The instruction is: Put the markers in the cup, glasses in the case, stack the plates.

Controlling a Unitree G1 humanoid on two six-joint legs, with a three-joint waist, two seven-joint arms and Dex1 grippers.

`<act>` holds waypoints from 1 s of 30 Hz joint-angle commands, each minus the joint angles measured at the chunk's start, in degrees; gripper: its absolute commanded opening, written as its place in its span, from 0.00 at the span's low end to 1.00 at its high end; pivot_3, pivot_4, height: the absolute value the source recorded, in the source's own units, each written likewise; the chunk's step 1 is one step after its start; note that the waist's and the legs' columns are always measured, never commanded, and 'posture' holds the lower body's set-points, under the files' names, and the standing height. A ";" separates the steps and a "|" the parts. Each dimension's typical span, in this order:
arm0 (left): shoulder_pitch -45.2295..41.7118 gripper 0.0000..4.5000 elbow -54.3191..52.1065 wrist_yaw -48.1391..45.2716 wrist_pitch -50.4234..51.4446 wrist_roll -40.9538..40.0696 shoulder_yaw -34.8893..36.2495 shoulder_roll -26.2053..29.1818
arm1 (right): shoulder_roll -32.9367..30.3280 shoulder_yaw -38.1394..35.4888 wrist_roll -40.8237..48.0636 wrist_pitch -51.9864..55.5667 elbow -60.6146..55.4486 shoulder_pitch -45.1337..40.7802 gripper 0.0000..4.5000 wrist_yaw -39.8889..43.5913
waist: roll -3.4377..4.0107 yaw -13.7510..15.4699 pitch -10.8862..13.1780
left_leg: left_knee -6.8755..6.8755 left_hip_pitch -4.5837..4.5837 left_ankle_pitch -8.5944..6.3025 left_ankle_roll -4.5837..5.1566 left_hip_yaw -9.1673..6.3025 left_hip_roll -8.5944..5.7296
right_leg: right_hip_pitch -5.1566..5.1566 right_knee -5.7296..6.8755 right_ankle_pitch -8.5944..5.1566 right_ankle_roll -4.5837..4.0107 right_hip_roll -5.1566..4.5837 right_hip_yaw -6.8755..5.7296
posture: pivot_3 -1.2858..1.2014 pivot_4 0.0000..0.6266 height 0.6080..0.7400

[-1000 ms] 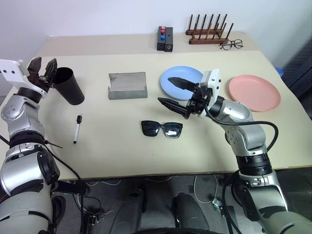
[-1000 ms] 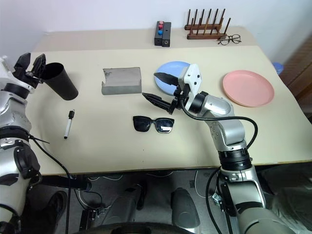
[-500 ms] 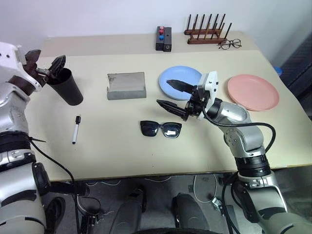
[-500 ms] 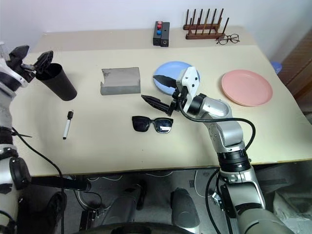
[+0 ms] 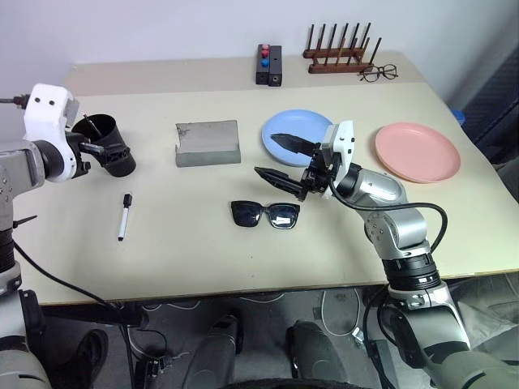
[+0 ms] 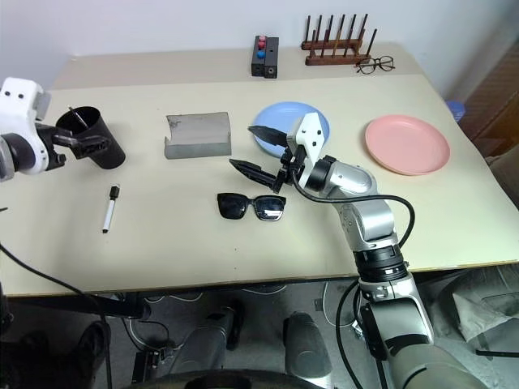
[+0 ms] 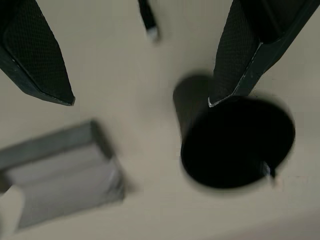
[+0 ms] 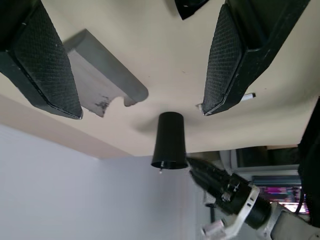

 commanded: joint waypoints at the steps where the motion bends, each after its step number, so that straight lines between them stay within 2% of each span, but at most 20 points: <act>1: -1.76 0.99 -0.13 3.07 7.73 0.45 2.76 -1.96 | 0.54 -0.20 0.40 -1.29 -0.90 -0.79 0.87 0.56 | 0.00 0.24 0.00 | 0.01 0.00 0.00 0.00 0.00 0.00 | 0.00 0.00 0.00 0.00 0.00 0.00 | 0.52 0.24 0.99; 4: -1.54 0.99 2.54 3.61 11.07 0.45 4.25 -4.09 | -0.38 -0.61 0.91 -1.28 -0.93 -0.68 0.87 2.25 | 0.00 0.40 0.00 | 0.01 0.01 0.00 -0.01 0.03 0.00 | 0.00 0.00 0.00 0.00 -0.01 0.01 | 0.52 0.24 0.99; 10: -1.64 0.99 9.75 3.39 10.01 1.62 1.56 -3.87 | -5.87 -1.74 0.24 -2.01 1.45 -0.71 0.87 7.64 | -0.01 0.92 -0.01 | 0.01 0.01 0.00 -0.02 0.07 0.00 | -0.01 -0.01 0.00 0.00 -0.04 0.02 | 0.52 0.24 0.99; 13: -3.65 0.99 14.67 3.25 7.66 2.87 -0.26 -3.63 | -6.08 -1.64 0.55 -1.79 0.95 -0.39 0.87 7.75 | -0.01 0.96 -0.01 | 0.02 0.01 0.00 -0.03 0.07 0.00 | -0.01 -0.01 0.00 0.00 -0.05 0.01 | 0.52 0.24 0.99; 17: -5.93 0.99 20.55 0.62 4.26 4.57 -7.71 -1.92 | -5.82 -1.30 0.05 -2.22 0.55 0.47 0.87 7.41 | -0.02 0.97 -0.01 | 0.02 0.00 0.00 -0.03 0.08 -0.02 | -0.01 -0.01 0.01 0.00 -0.08 0.02 | 0.52 0.24 0.99; 19: -7.47 0.99 24.01 -2.28 2.50 3.38 -8.00 -2.83 | -5.44 -1.05 -0.14 -2.35 0.50 0.67 0.87 7.09 | -0.02 0.93 -0.01 | 0.01 0.00 0.00 -0.03 0.08 -0.02 | -0.02 -0.01 0.00 0.00 -0.08 0.02 | 0.52 0.24 0.99; 25: -9.28 0.99 28.05 -4.05 -3.35 7.57 -15.53 -3.15 | -4.88 -0.90 -0.42 -2.09 -0.03 0.89 0.87 6.38 | -0.02 0.90 -0.01 | 0.01 -0.01 0.00 -0.04 0.08 -0.01 | -0.03 -0.01 0.00 0.00 -0.08 0.02 | 0.52 0.24 0.99; 30: -9.43 0.99 29.69 -4.73 -3.97 8.61 -16.43 -3.74 | -5.53 -1.07 -0.66 -2.25 -0.23 1.62 0.87 6.33 | -0.02 0.89 -0.01 | 0.00 -0.02 0.00 -0.04 0.07 -0.01 | -0.04 -0.01 0.00 0.00 -0.07 0.02 | 0.52 0.24 0.99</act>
